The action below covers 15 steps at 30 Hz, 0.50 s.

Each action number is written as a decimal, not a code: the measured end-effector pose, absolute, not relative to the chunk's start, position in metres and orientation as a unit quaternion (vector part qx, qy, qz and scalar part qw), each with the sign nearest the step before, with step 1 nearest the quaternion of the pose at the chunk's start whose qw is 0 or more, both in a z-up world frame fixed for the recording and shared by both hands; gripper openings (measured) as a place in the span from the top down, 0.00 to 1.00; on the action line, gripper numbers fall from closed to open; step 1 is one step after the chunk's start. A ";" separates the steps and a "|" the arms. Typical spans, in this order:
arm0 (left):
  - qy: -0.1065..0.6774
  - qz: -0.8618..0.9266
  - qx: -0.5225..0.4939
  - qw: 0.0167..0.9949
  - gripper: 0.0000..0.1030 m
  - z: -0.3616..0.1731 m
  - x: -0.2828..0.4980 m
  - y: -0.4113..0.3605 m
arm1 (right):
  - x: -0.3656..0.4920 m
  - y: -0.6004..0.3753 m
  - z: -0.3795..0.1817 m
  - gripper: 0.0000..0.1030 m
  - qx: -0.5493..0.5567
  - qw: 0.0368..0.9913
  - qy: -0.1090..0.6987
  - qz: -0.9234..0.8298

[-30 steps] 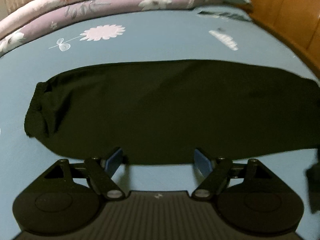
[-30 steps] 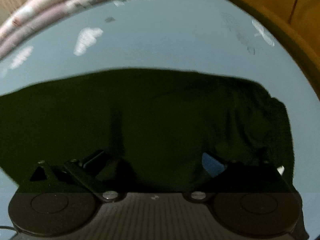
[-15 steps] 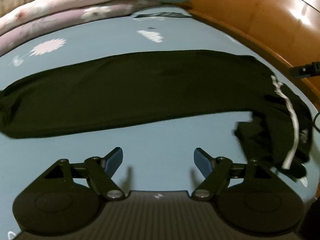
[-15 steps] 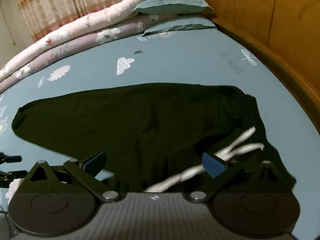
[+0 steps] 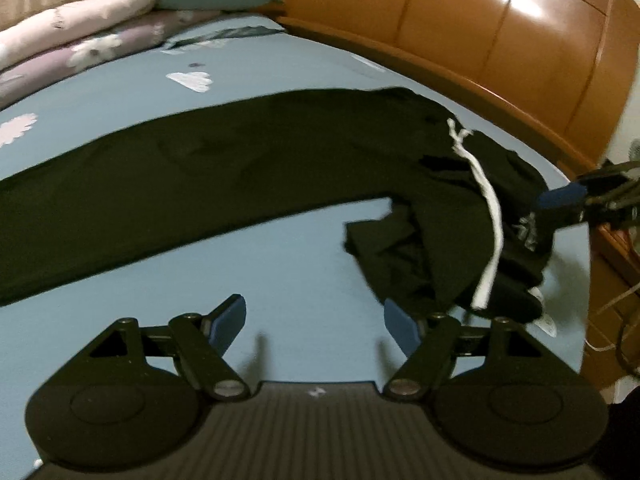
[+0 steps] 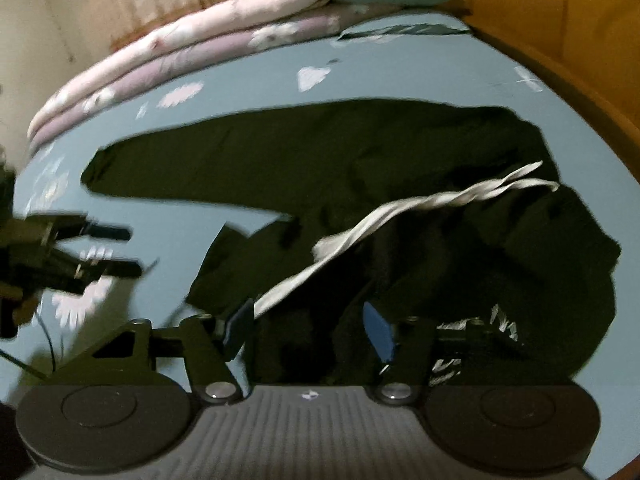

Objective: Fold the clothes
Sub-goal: 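Move the right gripper to the waist near the white drawstrings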

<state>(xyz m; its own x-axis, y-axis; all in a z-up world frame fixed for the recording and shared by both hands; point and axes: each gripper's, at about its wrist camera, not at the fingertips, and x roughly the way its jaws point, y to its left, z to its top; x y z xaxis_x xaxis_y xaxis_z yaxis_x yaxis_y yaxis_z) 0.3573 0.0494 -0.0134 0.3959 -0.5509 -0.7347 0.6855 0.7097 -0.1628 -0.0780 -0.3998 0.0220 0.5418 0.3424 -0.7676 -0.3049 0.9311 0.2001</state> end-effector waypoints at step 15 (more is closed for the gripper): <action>0.441 -0.383 0.134 0.800 0.27 -0.028 0.336 -0.006 | -0.107 -0.368 0.006 0.36 -0.071 0.873 0.421 0.236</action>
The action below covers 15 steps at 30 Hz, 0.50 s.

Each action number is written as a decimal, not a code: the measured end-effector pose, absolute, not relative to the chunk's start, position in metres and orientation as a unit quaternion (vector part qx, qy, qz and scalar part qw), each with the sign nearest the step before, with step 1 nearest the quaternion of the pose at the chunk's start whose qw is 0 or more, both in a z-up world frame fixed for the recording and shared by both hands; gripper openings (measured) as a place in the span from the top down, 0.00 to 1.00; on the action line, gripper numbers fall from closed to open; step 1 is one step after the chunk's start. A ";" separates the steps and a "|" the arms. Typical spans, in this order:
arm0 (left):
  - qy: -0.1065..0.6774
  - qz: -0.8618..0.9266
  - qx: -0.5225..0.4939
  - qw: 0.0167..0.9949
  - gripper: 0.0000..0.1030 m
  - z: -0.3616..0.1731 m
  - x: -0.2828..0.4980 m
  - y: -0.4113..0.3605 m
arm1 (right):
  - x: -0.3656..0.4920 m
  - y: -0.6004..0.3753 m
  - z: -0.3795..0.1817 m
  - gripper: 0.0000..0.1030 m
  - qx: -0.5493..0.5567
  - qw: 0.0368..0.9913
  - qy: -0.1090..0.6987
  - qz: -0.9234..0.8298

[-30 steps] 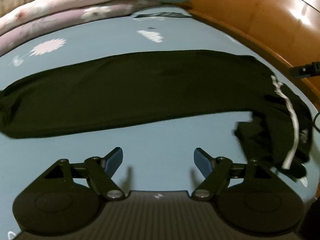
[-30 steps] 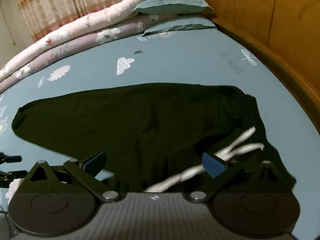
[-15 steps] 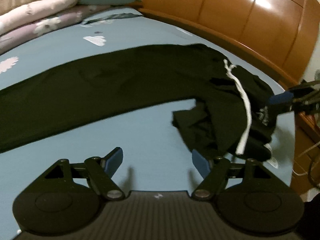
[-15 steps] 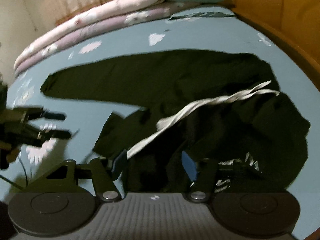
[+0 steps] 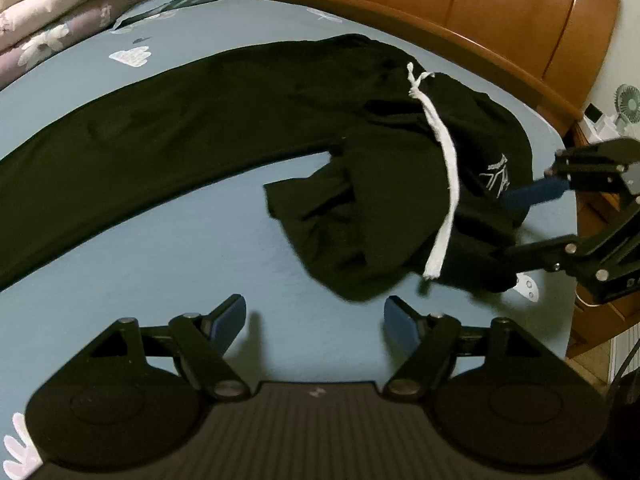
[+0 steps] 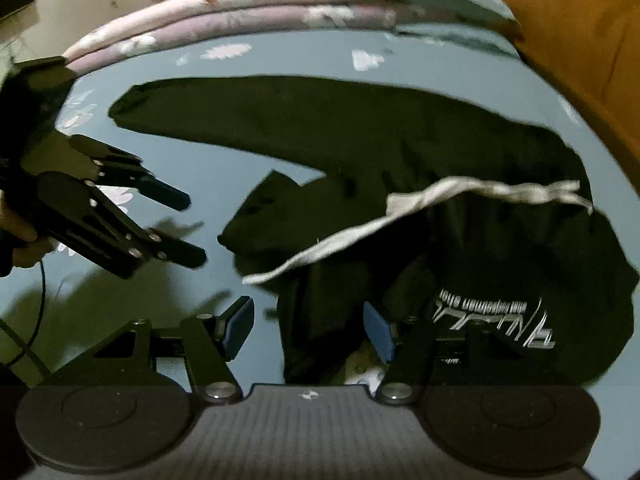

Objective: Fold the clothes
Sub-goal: 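Move the right gripper to the waist near the white drawstrings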

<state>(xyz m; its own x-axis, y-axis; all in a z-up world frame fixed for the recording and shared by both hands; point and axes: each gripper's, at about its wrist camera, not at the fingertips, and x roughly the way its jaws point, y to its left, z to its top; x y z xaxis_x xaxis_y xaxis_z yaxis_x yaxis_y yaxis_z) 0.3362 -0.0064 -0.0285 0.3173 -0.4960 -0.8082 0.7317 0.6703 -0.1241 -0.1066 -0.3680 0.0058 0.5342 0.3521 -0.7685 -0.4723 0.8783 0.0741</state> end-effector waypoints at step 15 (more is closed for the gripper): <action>0.474 -0.276 0.049 0.834 0.27 -0.025 0.298 -0.035 | -0.108 -0.427 -0.017 0.36 -0.125 0.839 0.407 0.339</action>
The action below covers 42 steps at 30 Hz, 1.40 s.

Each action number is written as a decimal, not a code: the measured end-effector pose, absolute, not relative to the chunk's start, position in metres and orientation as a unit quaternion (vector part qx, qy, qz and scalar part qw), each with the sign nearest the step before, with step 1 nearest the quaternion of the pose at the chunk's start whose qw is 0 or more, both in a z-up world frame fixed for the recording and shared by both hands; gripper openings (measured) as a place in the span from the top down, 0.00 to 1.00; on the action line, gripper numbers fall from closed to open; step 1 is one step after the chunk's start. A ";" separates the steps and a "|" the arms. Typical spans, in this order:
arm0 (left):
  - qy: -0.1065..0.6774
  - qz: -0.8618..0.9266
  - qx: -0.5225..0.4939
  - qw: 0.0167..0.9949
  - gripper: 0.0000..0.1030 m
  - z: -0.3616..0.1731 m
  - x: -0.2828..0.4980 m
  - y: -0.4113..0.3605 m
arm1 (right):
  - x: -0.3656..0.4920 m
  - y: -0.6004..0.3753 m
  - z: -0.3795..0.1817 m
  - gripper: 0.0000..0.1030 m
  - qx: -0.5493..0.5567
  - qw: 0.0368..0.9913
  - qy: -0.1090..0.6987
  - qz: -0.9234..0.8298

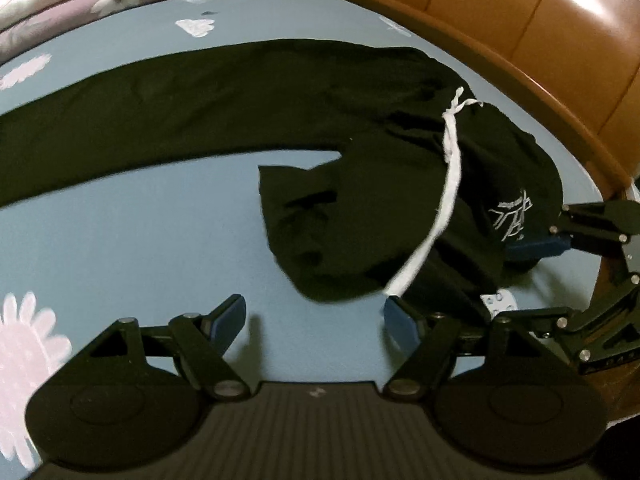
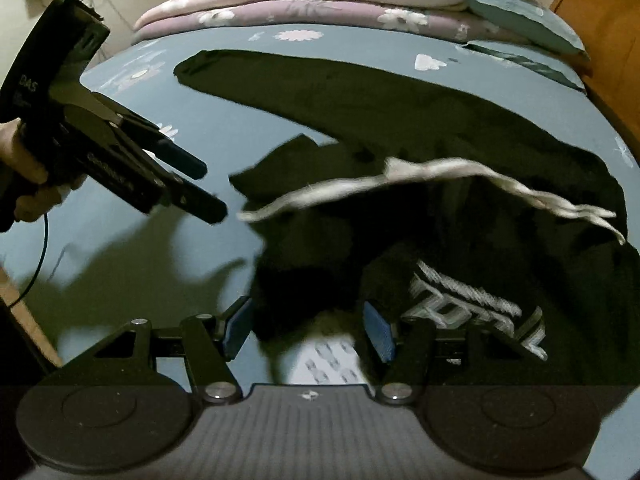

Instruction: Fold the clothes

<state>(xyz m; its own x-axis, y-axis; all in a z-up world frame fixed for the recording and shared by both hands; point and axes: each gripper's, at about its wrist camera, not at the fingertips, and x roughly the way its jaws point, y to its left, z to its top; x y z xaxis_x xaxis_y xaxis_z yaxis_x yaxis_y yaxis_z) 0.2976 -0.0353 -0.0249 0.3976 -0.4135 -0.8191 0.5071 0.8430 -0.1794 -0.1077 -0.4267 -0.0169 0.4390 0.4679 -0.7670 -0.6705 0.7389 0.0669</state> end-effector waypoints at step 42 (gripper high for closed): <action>0.411 -0.443 0.082 0.793 0.31 -0.022 0.333 -0.061 | -0.129 -0.488 -0.006 0.36 0.099 0.872 0.440 0.193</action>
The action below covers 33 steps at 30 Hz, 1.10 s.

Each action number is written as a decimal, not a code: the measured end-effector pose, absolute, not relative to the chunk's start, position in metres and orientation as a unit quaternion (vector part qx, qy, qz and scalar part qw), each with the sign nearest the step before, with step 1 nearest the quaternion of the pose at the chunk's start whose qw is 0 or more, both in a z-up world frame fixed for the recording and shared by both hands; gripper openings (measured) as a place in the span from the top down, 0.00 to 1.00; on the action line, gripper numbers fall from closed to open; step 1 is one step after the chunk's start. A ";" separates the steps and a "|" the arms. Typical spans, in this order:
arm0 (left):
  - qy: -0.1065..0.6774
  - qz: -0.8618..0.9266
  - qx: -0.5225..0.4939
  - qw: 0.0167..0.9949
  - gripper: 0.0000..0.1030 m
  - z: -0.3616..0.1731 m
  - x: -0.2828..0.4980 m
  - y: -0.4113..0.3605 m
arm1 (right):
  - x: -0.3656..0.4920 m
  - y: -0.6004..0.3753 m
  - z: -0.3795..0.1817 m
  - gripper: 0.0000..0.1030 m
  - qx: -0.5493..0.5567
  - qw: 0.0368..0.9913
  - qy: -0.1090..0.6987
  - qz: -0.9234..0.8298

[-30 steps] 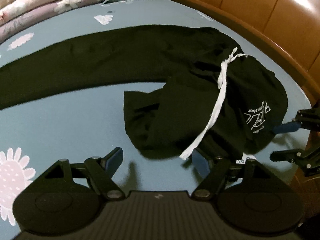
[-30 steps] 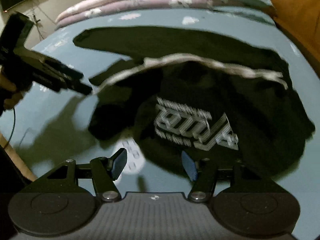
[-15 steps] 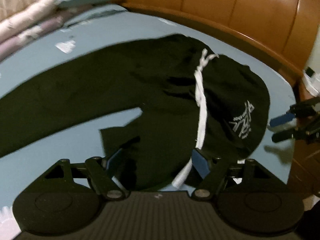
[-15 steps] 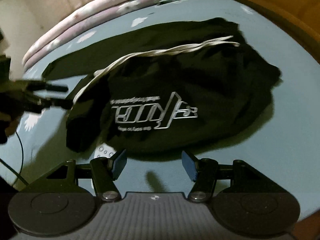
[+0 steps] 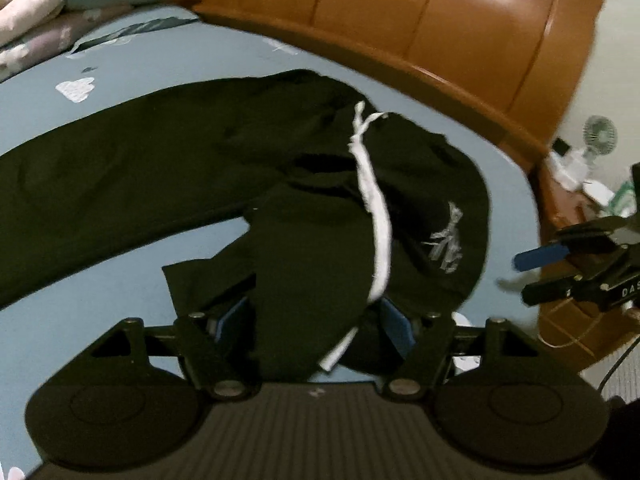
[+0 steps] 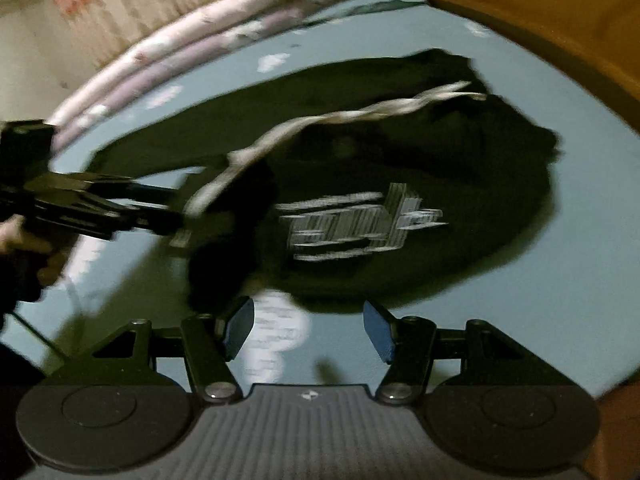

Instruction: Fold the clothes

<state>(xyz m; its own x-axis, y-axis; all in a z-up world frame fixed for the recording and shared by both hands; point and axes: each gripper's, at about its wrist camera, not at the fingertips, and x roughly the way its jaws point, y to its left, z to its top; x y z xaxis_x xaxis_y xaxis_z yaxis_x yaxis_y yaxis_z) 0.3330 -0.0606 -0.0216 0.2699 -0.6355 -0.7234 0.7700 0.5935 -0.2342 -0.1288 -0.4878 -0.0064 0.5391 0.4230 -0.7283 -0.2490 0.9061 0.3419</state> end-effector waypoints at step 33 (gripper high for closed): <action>0.373 -0.406 0.076 0.831 0.93 0.036 0.329 0.045 | -0.087 -0.326 0.065 0.97 0.094 0.789 0.396 0.460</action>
<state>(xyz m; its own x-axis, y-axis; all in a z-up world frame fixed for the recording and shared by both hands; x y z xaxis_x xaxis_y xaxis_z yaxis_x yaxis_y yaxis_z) 0.3293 0.0446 0.0362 0.3930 -0.6177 -0.6812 0.7312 0.6591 -0.1759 -0.0866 -0.3264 0.0653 0.2629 0.8003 -0.5389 -0.6511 0.5594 0.5130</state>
